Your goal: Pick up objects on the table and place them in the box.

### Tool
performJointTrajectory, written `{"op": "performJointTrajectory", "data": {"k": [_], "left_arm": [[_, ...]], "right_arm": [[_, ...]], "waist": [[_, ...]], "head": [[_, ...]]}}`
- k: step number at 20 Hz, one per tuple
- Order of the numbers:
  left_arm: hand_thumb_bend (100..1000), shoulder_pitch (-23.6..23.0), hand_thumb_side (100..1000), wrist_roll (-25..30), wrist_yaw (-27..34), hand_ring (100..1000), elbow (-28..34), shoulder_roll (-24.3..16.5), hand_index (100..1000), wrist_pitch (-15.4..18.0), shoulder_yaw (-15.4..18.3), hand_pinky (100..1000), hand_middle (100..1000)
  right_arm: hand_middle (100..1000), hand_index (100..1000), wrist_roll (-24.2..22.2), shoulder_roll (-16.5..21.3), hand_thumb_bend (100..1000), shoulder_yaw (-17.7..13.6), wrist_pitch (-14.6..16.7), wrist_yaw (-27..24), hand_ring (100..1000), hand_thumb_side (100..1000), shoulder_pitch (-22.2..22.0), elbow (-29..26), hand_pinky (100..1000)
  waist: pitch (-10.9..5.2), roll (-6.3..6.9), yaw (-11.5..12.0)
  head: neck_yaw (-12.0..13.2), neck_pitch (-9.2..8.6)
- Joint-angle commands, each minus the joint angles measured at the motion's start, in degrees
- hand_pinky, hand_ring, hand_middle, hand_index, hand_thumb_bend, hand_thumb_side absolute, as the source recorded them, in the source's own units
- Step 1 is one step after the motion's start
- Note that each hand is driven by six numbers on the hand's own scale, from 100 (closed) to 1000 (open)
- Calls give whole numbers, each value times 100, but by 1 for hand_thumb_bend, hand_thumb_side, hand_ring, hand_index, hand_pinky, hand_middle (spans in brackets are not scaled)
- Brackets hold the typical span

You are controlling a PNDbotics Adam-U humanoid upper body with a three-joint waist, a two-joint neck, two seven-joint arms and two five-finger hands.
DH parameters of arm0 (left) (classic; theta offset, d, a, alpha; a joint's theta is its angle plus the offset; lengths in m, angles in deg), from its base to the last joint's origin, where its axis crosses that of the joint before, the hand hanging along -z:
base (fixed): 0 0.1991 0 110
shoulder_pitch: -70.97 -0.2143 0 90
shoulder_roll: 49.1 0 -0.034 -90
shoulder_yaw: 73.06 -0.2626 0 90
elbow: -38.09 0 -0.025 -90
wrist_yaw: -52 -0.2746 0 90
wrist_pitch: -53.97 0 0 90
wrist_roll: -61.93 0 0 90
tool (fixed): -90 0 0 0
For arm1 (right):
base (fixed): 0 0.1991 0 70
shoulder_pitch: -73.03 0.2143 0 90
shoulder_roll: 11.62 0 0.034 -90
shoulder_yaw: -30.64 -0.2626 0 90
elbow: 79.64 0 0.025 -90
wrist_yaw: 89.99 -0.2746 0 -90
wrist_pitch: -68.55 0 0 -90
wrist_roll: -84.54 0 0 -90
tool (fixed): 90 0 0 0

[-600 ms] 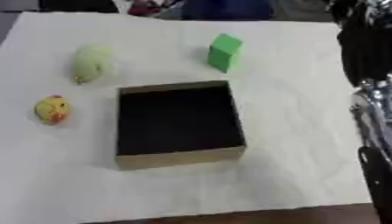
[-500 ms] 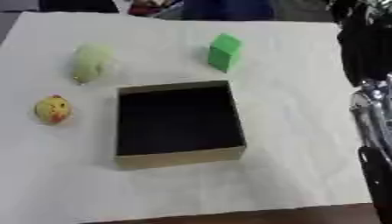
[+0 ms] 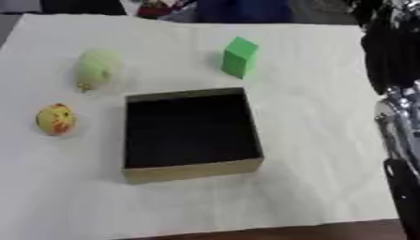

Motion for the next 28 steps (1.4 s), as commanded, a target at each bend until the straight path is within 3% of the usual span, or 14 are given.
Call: {"op": "performJointTrajectory", "data": {"k": [1, 7, 11, 15, 18, 22, 28], "left_arm": [[303, 22, 1000, -17, -25, 650, 118, -56, 792, 2, 49, 520, 676], [303, 27, 1000, -18, -37, 650, 118, -43, 790, -1, 47, 518, 676], [301, 21, 1000, -10, -43, 649, 118, -52, 789, -4, 32, 516, 676], [301, -9, 1000, 16, -35, 649, 118, -78, 789, -8, 4, 516, 677], [301, -46, 1000, 41, -21, 650, 118, -88, 789, -16, -15, 516, 677], [301, -92, 1000, 62, -8, 650, 118, -106, 789, -20, -27, 516, 678], [301, -128, 1000, 89, 1, 650, 118, -111, 788, -23, -44, 515, 678]], "right_arm": [[745, 961, -17, 85, 100, -52, -17, 73, 870, 1000, 41, -65, 928], [752, 955, -40, 194, 100, -35, -56, 223, 874, 1000, 158, -45, 924], [767, 933, -113, 464, 100, 89, -211, 684, 877, 1000, 586, 64, 910], [797, 903, -410, 840, 100, 502, -477, 1534, 885, 1000, 1511, 371, 887], [818, 891, -835, 983, 100, 941, -579, 2296, 891, 1000, 2372, 907, 877], [845, 884, -1390, 893, 100, 1439, -514, 3095, 903, 1000, 3316, 1736, 873], [854, 882, -1979, 545, 159, 1855, -298, 3676, 911, 1000, 4283, 2947, 870]], "waist": [[-119, 7, -1], [-66, -5, 4], [-40, -18, 12], [-78, -33, 25], [-135, -40, 39], [-206, -28, 58], [-245, -32, 110]], "head": [[-12, 49], [-49, 118], [-78, 133], [-114, 200], [-157, 248], [-200, 302], [-222, 262]]}}
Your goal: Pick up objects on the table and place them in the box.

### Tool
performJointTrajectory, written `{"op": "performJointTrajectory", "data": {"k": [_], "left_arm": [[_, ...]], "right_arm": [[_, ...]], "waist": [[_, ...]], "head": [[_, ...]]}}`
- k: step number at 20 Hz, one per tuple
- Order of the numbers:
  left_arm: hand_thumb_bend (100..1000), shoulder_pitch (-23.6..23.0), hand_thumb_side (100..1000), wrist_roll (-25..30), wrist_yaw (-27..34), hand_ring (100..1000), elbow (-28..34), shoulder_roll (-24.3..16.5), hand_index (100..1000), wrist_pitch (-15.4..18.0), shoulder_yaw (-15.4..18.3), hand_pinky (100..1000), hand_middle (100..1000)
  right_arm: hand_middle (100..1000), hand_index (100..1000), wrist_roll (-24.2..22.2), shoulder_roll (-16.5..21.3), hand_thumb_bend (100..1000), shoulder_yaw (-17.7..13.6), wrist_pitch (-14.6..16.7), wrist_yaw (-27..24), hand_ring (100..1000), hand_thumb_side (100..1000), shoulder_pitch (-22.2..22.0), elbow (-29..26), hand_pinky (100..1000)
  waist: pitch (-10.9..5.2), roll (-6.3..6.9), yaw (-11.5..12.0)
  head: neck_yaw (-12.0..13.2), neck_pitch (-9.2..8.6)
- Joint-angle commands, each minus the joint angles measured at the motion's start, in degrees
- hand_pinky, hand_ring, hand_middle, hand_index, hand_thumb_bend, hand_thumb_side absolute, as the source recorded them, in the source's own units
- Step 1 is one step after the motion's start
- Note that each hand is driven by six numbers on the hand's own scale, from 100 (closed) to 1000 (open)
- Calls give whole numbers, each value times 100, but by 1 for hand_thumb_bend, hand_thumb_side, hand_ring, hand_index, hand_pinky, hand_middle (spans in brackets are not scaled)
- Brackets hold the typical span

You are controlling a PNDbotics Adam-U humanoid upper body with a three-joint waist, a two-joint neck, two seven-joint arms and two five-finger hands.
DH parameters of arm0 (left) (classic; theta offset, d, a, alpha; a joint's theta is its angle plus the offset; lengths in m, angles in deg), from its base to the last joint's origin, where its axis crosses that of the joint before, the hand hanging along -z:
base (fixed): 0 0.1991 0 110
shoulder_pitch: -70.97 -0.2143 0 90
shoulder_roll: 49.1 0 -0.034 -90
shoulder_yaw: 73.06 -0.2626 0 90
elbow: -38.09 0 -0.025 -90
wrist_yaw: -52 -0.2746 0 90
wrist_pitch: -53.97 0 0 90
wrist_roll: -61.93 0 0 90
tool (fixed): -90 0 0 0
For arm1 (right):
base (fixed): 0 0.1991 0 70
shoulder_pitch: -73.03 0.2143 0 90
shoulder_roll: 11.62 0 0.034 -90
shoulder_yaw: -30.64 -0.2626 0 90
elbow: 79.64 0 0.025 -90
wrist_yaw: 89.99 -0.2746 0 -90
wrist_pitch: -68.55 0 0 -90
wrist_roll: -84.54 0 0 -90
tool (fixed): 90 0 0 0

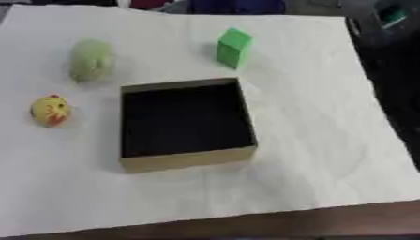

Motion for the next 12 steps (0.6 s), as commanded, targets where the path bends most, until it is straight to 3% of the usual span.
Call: {"op": "performJointTrajectory", "data": {"k": [1, 2, 3, 6, 12], "left_arm": [[301, 10, 1000, 29, -5, 650, 118, -109, 788, 4, -3, 515, 678], [301, 9, 1000, 31, -4, 650, 118, -110, 788, 4, -6, 515, 678], [298, 8, 1000, 34, -4, 650, 118, -110, 788, 4, -9, 515, 678], [301, 14, 1000, 47, 1, 650, 118, -114, 788, 5, -22, 515, 679], [300, 20, 1000, 73, 20, 650, 118, -104, 788, 2, -44, 514, 679]], "right_arm": [[857, 883, -255, -87, 194, 122, 140, 301, 914, 1000, 387, 565, 869], [859, 883, -315, -144, 219, 162, 192, 396, 915, 1000, 497, 747, 868], [863, 884, -360, -200, 312, 191, 243, 498, 917, 1000, 589, 912, 863], [873, 886, -511, -445, 466, 254, 380, 984, 923, 1000, 887, 1479, 861], [899, 902, -844, -962, 627, 198, 761, 1759, 942, 1000, 1255, 2537, 877]], "waist": [[-128, 16, 25], [-126, 12, 38], [-125, 9, 46], [-121, 2, 71], [-122, 6, 119]], "head": [[-10, -2], [-3, -7], [2, -9], [-5, -12], [-41, -16]]}}
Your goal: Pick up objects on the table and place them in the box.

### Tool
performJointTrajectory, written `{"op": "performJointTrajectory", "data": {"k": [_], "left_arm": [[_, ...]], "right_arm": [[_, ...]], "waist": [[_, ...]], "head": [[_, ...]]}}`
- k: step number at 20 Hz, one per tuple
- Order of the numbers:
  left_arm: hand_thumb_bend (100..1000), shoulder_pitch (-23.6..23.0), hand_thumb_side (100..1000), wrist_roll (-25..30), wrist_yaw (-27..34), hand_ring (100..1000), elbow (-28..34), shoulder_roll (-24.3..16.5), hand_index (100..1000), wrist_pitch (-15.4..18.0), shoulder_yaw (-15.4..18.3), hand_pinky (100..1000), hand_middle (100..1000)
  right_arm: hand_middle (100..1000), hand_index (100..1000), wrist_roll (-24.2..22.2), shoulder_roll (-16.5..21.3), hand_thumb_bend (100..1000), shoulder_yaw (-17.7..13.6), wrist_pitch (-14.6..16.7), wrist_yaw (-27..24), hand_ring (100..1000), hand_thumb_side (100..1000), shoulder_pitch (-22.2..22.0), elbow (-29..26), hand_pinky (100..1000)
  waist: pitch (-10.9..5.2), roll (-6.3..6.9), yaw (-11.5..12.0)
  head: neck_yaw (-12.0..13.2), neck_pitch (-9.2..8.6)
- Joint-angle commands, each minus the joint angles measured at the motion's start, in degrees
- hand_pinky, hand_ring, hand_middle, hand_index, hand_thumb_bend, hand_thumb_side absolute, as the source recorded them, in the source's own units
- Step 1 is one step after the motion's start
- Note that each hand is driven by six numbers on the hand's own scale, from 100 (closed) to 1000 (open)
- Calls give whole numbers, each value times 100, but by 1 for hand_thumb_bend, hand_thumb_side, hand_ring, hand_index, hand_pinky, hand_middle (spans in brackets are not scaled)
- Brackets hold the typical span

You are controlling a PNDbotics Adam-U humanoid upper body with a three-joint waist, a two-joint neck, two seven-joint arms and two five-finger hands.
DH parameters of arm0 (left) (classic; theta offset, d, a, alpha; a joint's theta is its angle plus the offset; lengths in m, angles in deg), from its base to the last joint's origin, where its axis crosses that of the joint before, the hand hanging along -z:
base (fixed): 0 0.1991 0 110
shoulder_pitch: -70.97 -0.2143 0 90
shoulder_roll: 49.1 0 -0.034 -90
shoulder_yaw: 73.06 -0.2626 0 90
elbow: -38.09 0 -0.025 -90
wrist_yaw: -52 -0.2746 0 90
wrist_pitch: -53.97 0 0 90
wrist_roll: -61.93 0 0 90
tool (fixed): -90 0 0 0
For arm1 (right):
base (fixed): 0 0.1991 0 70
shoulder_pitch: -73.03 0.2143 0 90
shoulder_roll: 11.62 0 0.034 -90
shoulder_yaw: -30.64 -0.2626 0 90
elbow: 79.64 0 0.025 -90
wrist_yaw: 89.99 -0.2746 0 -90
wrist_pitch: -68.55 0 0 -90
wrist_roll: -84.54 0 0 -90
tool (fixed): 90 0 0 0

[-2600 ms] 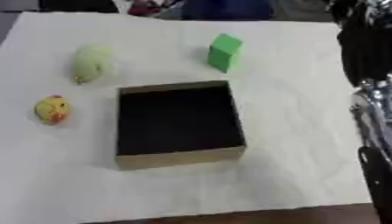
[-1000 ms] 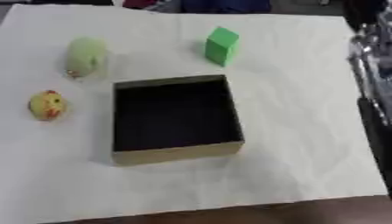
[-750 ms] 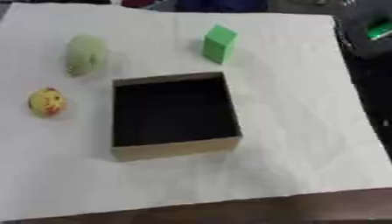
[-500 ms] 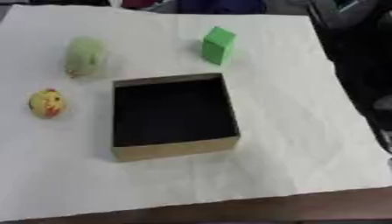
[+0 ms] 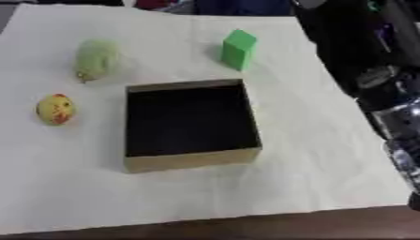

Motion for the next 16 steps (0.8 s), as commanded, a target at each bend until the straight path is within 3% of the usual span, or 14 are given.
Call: {"op": "performJointTrajectory", "data": {"k": [1, 8, 16], "left_arm": [[300, 25, 1000, 35, 14, 650, 118, -102, 788, 7, -10, 514, 679], [299, 31, 1000, 45, 29, 650, 118, -99, 787, 5, -17, 513, 679], [297, 33, 1000, 40, 31, 650, 118, -93, 787, -3, -12, 513, 680]], "right_arm": [[900, 901, -167, -179, 657, -97, 191, 409, 943, 1000, 254, 463, 878], [908, 894, -584, -497, 789, -218, 554, 1032, 962, 991, 376, 1261, 895], [947, 935, -984, -536, 832, -292, 922, 1532, 992, 946, 359, 1739, 918]], "waist": [[-123, 42, 17], [-130, 49, 37], [-137, 37, 28]], "head": [[-43, -16], [-75, -34], [-62, -40]]}}
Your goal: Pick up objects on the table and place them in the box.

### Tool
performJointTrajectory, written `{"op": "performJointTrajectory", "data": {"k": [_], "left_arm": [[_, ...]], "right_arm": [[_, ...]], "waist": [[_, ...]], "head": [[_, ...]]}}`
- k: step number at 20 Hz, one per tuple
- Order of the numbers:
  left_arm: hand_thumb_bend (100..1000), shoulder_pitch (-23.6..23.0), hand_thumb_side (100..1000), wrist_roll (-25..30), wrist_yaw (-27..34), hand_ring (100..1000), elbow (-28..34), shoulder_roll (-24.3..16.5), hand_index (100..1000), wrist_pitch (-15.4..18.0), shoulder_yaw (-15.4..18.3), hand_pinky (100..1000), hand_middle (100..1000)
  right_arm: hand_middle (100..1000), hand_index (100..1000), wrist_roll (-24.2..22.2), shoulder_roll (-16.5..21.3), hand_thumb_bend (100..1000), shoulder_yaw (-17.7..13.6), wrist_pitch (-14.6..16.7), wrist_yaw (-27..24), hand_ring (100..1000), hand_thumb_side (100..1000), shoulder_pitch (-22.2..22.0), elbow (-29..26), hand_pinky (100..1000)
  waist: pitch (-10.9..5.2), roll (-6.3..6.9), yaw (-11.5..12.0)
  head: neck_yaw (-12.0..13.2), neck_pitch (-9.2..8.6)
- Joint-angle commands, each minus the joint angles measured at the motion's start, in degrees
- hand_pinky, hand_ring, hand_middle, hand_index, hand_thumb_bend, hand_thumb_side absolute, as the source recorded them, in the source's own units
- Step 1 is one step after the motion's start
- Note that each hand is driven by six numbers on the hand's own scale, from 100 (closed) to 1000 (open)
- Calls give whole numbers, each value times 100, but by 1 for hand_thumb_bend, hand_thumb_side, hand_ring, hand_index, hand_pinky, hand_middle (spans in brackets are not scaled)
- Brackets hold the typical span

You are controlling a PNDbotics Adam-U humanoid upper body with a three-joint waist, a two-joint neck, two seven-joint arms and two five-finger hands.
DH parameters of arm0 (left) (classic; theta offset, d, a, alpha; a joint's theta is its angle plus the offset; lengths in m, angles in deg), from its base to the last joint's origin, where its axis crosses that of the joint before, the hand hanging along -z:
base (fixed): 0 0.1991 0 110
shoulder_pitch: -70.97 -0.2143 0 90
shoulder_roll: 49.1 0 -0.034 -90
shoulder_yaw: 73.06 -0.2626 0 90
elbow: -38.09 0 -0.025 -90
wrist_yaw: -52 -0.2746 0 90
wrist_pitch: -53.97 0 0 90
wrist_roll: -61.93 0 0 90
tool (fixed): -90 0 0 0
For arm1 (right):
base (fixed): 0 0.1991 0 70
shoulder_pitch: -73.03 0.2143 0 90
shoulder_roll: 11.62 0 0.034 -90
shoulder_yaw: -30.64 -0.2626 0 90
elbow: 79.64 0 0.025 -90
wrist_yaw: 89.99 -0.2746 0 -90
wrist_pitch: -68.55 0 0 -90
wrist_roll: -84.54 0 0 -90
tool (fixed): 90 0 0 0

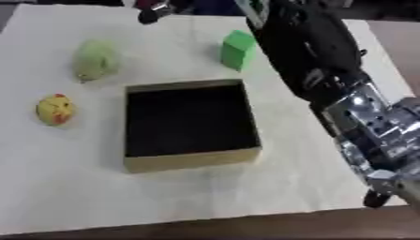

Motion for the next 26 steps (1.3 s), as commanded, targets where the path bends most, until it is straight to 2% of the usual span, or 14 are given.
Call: {"op": "performJointTrajectory", "data": {"k": [1, 10, 26], "left_arm": [[297, 32, 1000, 8, -10, 650, 118, -92, 787, -5, -7, 513, 680], [296, 28, 1000, -10, -19, 649, 118, -86, 787, -14, 4, 512, 681], [294, 11, 1000, -27, -40, 649, 118, -89, 787, -33, 18, 512, 683]], "right_arm": [[947, 935, -111, 61, 832, -117, 121, 185, 992, 946, 147, 137, 918], [969, 959, -141, 183, 864, -260, 226, 574, 1000, 935, 66, 578, 928], [972, 962, 406, 330, 886, -598, 30, 1449, 1000, 971, -23, 1476, 923]], "waist": [[-137, 27, -7], [-132, 30, -28], [-146, 16, -75]], "head": [[6, -40], [28, -43], [66, -34]]}}
